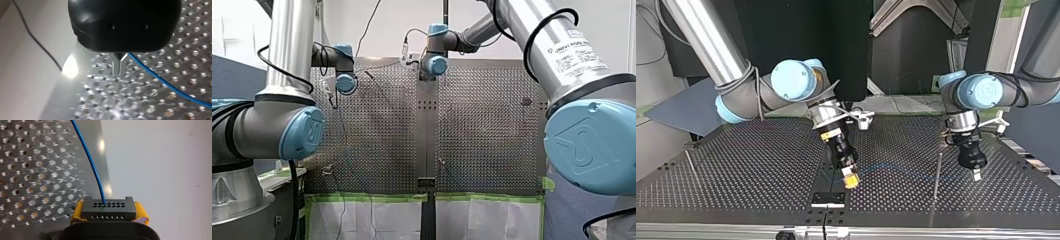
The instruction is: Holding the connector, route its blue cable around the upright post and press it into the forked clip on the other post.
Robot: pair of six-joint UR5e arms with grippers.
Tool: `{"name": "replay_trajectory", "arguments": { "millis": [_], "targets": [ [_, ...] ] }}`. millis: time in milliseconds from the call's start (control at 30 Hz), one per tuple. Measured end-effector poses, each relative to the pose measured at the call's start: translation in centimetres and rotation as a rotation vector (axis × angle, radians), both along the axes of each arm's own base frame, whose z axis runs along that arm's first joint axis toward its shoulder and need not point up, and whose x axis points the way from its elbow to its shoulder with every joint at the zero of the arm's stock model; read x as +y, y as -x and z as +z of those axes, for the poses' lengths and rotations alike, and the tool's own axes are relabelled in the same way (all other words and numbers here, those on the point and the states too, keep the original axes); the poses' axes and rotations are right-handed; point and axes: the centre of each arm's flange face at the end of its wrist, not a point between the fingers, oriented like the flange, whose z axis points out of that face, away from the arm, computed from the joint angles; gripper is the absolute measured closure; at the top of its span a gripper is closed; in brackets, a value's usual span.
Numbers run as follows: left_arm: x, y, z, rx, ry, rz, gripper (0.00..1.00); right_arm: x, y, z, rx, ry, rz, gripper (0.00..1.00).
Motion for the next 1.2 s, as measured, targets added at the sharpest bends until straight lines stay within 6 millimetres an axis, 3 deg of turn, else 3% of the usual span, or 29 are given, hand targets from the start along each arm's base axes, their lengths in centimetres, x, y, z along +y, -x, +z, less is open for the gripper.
{"name": "replay_trajectory", "arguments": {
  "millis": [133,500,700,767,800,867,900,933,967,1000,1067,1200],
  "targets": [
    [-0.2,-0.8,-1.0,0.016,-0.004,-0.032,1.0,-0.7,-0.6,-1.6,0.021,-0.016,-0.004,1.0],
    [0.2,-1.7,-1.4,0.016,0.01,-0.082,1.0,-2.4,-1.1,-5.9,0.061,-0.059,-0.033,1.0],
    [0.1,-2.0,-2.4,0.034,0.015,-0.087,0.97,-2.6,-1.1,-6.7,0.078,-0.075,-0.042,1.0],
    [0.0,-2.0,-2.6,0.038,0.018,-0.09,0.78,-2.6,-1.0,-7.0,0.084,-0.08,-0.043,1.0],
    [0.0,-2.0,-2.7,0.039,0.02,-0.091,0.78,-2.6,-1.0,-7.2,0.088,-0.084,-0.044,1.0],
    [-0.2,-2.0,-2.9,0.043,0.022,-0.094,0.62,-2.5,-1.0,-7.5,0.095,-0.091,-0.044,1.0],
    [-0.2,-2.0,-3.0,0.044,0.023,-0.095,0.62,-2.6,-1.0,-7.9,0.101,-0.097,-0.044,1.0],
    [-0.3,-1.9,-3.0,0.045,0.025,-0.097,0.46,-2.6,-1.0,-8.2,0.107,-0.103,-0.045,1.0],
    [-0.4,-1.9,-3.1,0.045,0.027,-0.099,0.38,-2.6,-1.0,-8.5,0.113,-0.109,-0.045,1.0],
    [-0.5,-1.9,-3.1,0.045,0.03,-0.102,0.38,-2.5,-1.0,-8.9,0.122,-0.118,-0.045,1.0],
    [-0.7,-1.8,-3.1,0.044,0.033,-0.113,0.25,-2.5,-1.0,-9.6,0.138,-0.133,-0.046,1.0],
    [-1.2,-1.8,-3.1,0.042,0.047,-0.132,0.18,-2.4,-1.1,-11.4,0.183,-0.161,-0.049,1.0]
  ]
}}
